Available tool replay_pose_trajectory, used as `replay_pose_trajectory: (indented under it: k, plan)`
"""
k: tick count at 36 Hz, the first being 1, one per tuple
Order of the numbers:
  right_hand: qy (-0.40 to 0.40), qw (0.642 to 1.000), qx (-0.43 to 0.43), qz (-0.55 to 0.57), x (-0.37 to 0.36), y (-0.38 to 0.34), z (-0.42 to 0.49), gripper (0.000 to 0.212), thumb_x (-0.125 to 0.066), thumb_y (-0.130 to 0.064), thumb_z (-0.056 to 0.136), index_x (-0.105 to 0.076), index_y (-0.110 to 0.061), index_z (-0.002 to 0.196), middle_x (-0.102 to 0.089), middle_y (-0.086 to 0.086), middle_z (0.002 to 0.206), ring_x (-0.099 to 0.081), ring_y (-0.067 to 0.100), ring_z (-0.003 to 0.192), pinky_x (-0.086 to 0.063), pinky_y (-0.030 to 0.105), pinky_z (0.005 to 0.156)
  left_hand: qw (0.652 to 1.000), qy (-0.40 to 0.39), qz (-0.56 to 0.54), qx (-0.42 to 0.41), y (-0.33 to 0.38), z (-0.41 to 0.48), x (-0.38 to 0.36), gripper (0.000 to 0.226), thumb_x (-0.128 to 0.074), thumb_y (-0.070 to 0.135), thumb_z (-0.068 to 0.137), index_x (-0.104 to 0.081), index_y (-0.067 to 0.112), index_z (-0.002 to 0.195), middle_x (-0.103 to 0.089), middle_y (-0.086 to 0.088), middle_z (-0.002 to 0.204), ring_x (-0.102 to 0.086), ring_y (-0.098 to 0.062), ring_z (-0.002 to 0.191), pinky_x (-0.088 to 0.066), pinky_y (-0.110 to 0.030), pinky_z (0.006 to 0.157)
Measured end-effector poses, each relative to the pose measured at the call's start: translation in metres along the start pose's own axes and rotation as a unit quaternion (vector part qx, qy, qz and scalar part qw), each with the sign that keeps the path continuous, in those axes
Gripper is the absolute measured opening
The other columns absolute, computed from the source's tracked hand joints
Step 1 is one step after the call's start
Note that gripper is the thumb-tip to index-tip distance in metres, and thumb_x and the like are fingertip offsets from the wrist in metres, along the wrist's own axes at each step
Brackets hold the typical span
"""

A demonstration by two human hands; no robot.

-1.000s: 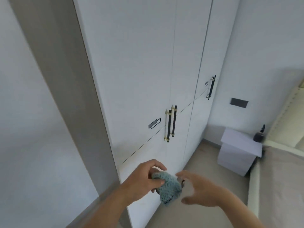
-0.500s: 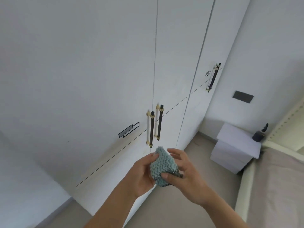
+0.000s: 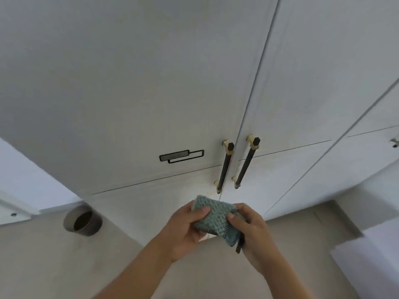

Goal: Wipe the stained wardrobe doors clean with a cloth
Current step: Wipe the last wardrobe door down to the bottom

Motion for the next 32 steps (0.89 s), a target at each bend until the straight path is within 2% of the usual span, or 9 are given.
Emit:
replay_pose_trajectory:
  k: [4,6,8,11,14,19,24,28,32]
  plan:
    - [-0.093,0.995,-0.033,0.014,0.001,0.001,0.003,0.025,-0.056,-0.010,0.100,-0.060,-0.015,0.124,-0.065,0.029,0.117,-0.067,0.039,0.101,-0.058,0.039,0.070,0.994,0.079,0.027,-0.064,0.001,-0.026,-0.005,0.044,-0.071,0.015,0.089,-0.060,-0.011,0.124,-0.069,-0.030,0.125,-0.071,-0.036,0.109,-0.062,-0.041,0.088]
    - [-0.144,0.989,-0.043,0.005,-0.004,-0.003,-0.002,0.032,-0.048,-0.018,0.105,-0.058,-0.030,0.133,-0.066,0.023,0.121,-0.066,0.035,0.111,-0.057,0.045,0.088,0.987,0.128,0.045,-0.087,0.005,-0.041,-0.012,0.047,-0.074,0.024,0.086,-0.063,-0.007,0.120,-0.072,-0.027,0.119,-0.073,-0.034,0.107,-0.062,-0.039,0.084]
    - [-0.193,0.979,-0.035,-0.061,-0.011,-0.009,-0.008,0.035,-0.053,-0.035,0.103,-0.053,-0.040,0.138,-0.064,0.008,0.129,-0.065,0.025,0.118,-0.053,0.047,0.099,0.978,0.161,0.071,-0.112,0.009,-0.051,-0.019,0.054,-0.076,0.035,0.083,-0.065,-0.005,0.117,-0.074,-0.025,0.114,-0.074,-0.035,0.106,-0.063,-0.043,0.087]
    - [-0.250,0.939,0.011,-0.236,-0.028,-0.019,-0.014,0.053,-0.075,-0.046,0.087,-0.052,-0.041,0.134,-0.061,-0.009,0.126,-0.069,0.019,0.101,-0.058,0.036,0.081,0.977,0.152,0.079,-0.125,0.018,-0.069,-0.028,0.074,-0.075,0.053,0.079,-0.062,-0.006,0.122,-0.071,-0.029,0.119,-0.071,-0.042,0.112,-0.058,-0.055,0.099]
    - [-0.206,0.957,0.019,-0.204,-0.041,-0.031,-0.015,0.017,-0.065,-0.027,0.097,-0.069,-0.022,0.113,-0.072,0.001,0.112,-0.068,0.028,0.106,-0.058,0.046,0.088,0.987,0.080,0.097,-0.101,0.028,-0.086,-0.027,0.088,-0.073,0.059,0.082,-0.056,-0.013,0.129,-0.064,-0.037,0.128,-0.067,-0.045,0.116,-0.056,-0.056,0.101]
    - [-0.151,0.972,-0.119,0.133,-0.031,-0.050,-0.014,0.034,-0.047,-0.020,0.102,-0.068,-0.001,0.121,-0.065,0.025,0.125,-0.065,0.039,0.113,-0.053,0.050,0.095,0.984,0.051,0.164,-0.046,0.048,-0.106,-0.009,0.048,-0.078,0.018,0.086,-0.066,-0.011,0.122,-0.074,-0.024,0.119,-0.075,-0.028,0.102,-0.062,-0.031,0.082]
    - [-0.161,0.982,-0.098,0.025,-0.034,-0.045,-0.035,0.038,-0.060,-0.038,0.099,-0.069,-0.007,0.119,-0.063,0.030,0.125,-0.061,0.039,0.108,-0.043,0.055,0.097,0.977,0.052,0.197,-0.061,0.049,-0.118,-0.011,0.021,-0.064,0.008,0.099,-0.073,-0.002,0.115,-0.077,-0.017,0.116,-0.076,-0.028,0.106,-0.062,-0.030,0.083]
    - [-0.153,0.988,-0.027,0.013,-0.037,-0.052,-0.048,0.020,-0.068,-0.013,0.087,-0.066,-0.006,0.107,-0.066,0.033,0.115,-0.068,0.038,0.096,-0.059,0.041,0.073,0.951,0.018,0.288,-0.109,0.051,-0.128,-0.005,0.029,-0.072,0.017,0.096,-0.074,0.001,0.121,-0.075,-0.016,0.121,-0.069,-0.036,0.117,-0.054,-0.045,0.105]
    - [-0.181,0.979,0.062,-0.073,-0.041,-0.073,-0.059,0.013,-0.071,-0.013,0.084,-0.073,-0.015,0.096,-0.072,0.020,0.106,-0.071,0.033,0.094,-0.059,0.041,0.072,0.942,-0.008,0.308,-0.133,0.054,-0.138,0.000,0.044,-0.074,0.038,0.085,-0.078,0.006,0.116,-0.070,-0.021,0.124,-0.064,-0.036,0.114,-0.046,-0.045,0.102]
Point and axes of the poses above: each hand's wrist, its own z-axis towards the middle knuckle, its own x-axis out of the back of the hand, y = z × x, the point moved 1 cm from there along z, towards the middle knuckle
